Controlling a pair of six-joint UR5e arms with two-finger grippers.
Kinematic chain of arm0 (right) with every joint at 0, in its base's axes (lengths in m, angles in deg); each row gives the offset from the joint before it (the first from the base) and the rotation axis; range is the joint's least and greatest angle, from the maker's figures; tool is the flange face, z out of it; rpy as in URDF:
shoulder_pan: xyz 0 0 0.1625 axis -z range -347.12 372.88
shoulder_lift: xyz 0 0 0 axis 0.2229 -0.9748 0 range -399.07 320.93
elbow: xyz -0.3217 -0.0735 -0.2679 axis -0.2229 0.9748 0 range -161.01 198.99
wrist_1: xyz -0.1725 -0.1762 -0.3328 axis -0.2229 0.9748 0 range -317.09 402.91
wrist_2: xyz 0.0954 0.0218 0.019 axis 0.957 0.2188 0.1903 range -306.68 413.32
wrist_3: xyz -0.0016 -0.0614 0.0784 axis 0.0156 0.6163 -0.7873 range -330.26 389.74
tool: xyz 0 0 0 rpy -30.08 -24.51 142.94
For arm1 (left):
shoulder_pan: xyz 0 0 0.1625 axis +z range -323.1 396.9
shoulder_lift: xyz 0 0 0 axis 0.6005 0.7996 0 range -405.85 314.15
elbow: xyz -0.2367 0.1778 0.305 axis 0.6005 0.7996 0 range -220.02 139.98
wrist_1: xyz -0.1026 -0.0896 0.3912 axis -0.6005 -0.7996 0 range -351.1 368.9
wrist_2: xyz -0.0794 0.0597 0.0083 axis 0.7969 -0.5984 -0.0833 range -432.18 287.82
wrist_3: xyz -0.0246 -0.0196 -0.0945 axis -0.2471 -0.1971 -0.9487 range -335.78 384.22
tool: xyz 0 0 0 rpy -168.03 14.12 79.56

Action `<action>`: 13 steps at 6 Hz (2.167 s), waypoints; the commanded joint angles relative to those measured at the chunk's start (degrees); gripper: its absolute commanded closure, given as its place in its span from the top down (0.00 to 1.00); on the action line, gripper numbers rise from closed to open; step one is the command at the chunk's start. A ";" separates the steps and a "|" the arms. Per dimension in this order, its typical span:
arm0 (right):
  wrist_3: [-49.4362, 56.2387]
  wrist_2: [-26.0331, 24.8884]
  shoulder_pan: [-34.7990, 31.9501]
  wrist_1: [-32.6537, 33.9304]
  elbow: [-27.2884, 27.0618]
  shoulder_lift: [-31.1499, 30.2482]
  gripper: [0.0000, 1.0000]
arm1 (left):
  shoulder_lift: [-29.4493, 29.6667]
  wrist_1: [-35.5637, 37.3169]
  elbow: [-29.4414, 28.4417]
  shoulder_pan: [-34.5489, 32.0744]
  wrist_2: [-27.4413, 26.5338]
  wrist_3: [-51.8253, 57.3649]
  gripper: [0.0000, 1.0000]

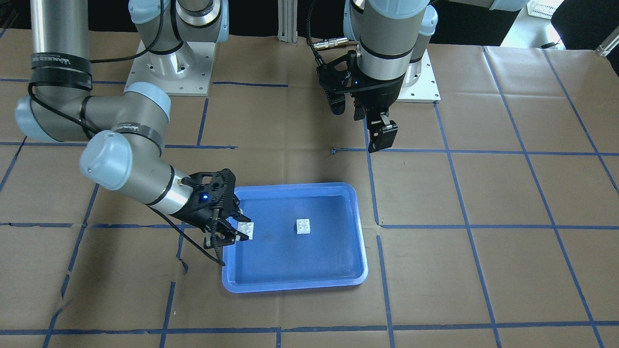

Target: Assemble white blocks and place on blue tray

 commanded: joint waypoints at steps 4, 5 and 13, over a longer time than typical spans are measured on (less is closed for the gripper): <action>-7.57 -0.44 -5.73 14.31 -5.02 6.63 0.27 | -3.73 -1.04 -1.40 4.02 -0.29 -61.40 0.99; -7.57 -0.26 -5.82 15.21 -6.00 6.62 0.27 | -4.69 -1.04 -1.49 4.37 -0.11 -65.80 0.99; -8.62 -0.08 -8.28 15.22 -6.28 6.54 0.28 | -3.83 -3.50 -5.35 7.45 4.02 -62.85 0.99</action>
